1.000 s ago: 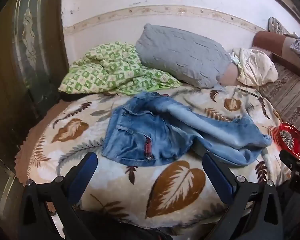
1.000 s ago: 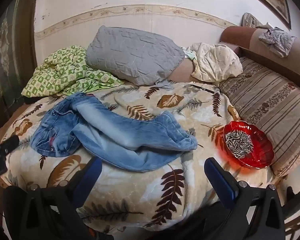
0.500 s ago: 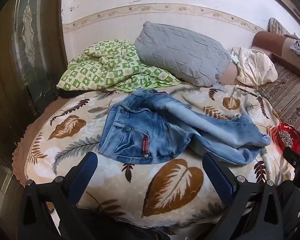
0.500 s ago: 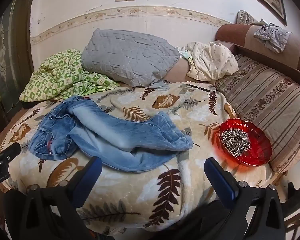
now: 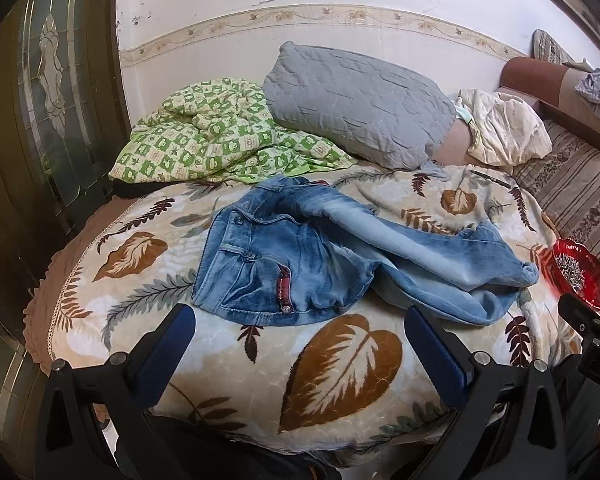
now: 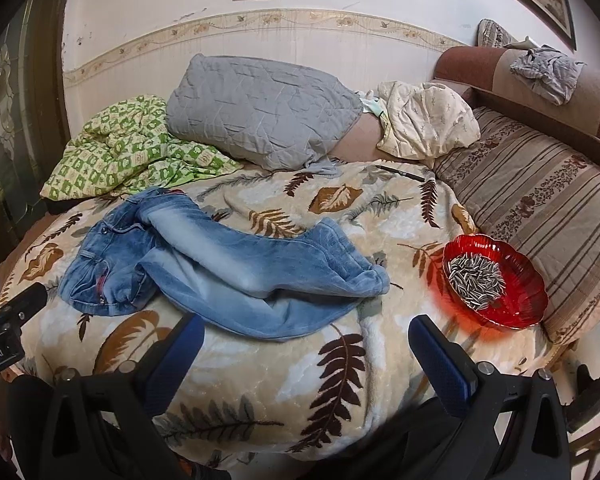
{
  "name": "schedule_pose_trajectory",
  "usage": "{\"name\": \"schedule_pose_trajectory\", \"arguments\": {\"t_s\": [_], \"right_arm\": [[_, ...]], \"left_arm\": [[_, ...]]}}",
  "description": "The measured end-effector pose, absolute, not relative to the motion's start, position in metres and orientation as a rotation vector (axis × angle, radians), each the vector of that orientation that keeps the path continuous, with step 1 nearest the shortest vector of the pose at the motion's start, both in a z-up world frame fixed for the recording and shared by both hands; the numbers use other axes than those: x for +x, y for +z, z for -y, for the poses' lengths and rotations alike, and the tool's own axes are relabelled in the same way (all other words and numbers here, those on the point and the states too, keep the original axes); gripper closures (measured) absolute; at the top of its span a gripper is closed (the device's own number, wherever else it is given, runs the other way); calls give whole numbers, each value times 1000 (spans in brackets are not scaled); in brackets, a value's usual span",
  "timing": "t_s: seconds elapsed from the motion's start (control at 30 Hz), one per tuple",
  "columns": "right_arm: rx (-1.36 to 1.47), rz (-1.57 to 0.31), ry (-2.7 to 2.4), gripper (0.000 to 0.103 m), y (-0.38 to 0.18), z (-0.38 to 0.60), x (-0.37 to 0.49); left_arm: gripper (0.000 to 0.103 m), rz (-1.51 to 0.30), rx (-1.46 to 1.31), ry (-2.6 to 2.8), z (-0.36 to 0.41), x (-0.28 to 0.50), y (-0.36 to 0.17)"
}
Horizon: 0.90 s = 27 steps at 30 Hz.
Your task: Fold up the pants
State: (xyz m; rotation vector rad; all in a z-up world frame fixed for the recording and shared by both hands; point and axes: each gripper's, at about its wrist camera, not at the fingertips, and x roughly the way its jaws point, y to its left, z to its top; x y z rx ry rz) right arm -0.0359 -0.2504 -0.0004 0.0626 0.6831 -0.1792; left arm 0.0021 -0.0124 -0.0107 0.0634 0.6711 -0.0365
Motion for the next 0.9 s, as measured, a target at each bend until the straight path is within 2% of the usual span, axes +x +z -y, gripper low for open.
{"name": "schedule_pose_trajectory", "arguments": {"t_s": [0.9], "right_arm": [[66, -691, -173, 0, -3, 249, -34]], "left_arm": [[0, -676, 73, -42, 11, 1, -15]]}}
